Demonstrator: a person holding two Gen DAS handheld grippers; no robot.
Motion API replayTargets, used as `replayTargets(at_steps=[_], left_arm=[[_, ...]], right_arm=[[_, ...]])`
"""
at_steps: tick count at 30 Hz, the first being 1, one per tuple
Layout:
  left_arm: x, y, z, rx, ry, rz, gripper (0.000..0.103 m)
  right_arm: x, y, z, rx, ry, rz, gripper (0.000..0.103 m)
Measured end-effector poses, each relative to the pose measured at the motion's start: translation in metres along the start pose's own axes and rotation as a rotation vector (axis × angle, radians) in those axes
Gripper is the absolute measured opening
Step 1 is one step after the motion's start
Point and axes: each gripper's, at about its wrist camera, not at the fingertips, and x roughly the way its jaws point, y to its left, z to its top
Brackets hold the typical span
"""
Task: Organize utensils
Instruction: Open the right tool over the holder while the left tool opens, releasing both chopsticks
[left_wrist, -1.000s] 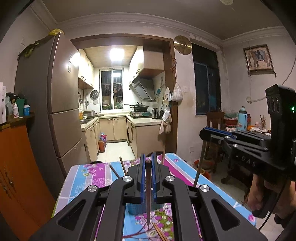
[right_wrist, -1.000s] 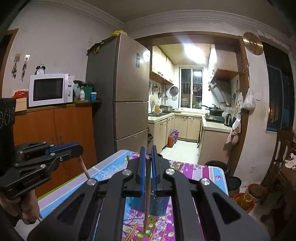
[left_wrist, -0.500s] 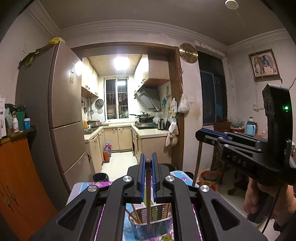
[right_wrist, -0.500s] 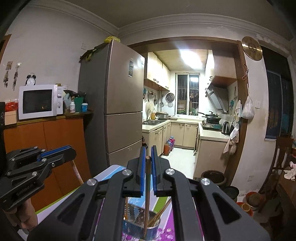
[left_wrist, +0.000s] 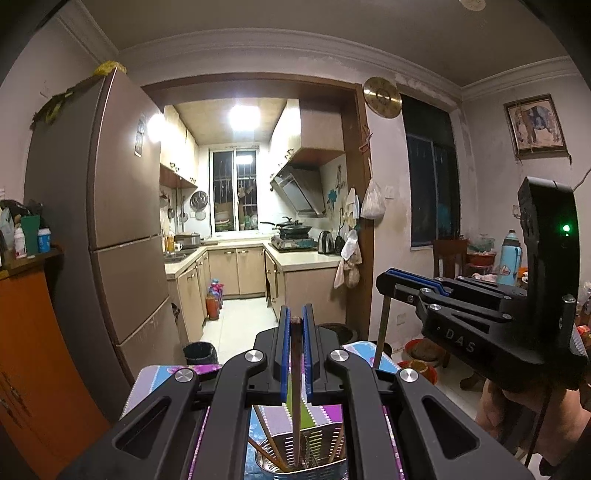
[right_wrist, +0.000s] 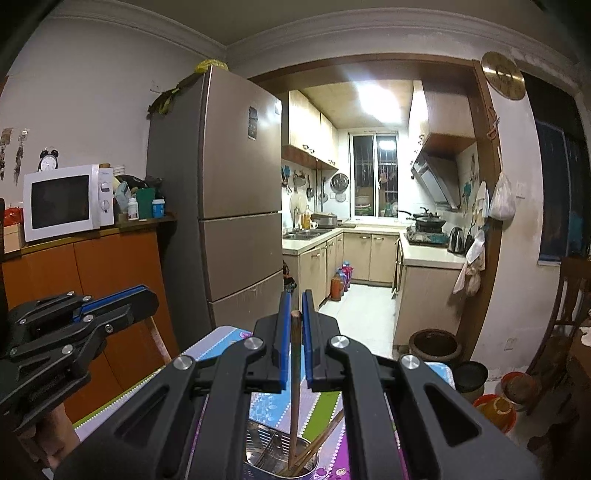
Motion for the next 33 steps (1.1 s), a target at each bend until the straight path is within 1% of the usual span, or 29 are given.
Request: replayTargets(at_steps=[12, 22, 24, 26, 27, 30, 33], left_arm=[[0.043, 0.017, -0.024, -0.027, 0.053, -0.007, 0.008], [0.087, 0.030, -0.047, -0.047, 0.123, -0.003, 0.008], [0.091, 0.033, -0.049, -0.047, 0.131, 0.008, 0.008], [0.093, 0.034, -0.050, -0.051, 0.131, 0.016, 0.008], [0.093, 0.035, -0.051, -0.052, 0.130, 0.018, 0.008], [0.090, 0.038, -0.049, -0.060, 0.121, 0.025, 0.008], [0.090, 0.039, -0.048, -0.063, 0.116, 0.032, 0.009]], right_arm=[[0.033, -0.001, -0.028, 0.003, 0.062, 0.015, 0.005], [0.066, -0.009, -0.049, 0.009, 0.143, 0.007, 0.005], [0.069, -0.009, -0.050, 0.003, 0.144, -0.001, 0.008], [0.068, -0.009, -0.049, 0.004, 0.125, -0.013, 0.026], [0.066, -0.010, -0.049, 0.005, 0.113, -0.017, 0.028], [0.060, -0.013, -0.046, 0.008, 0.083, -0.021, 0.030], [0.056, -0.014, -0.043, 0.006, 0.068, -0.021, 0.038]])
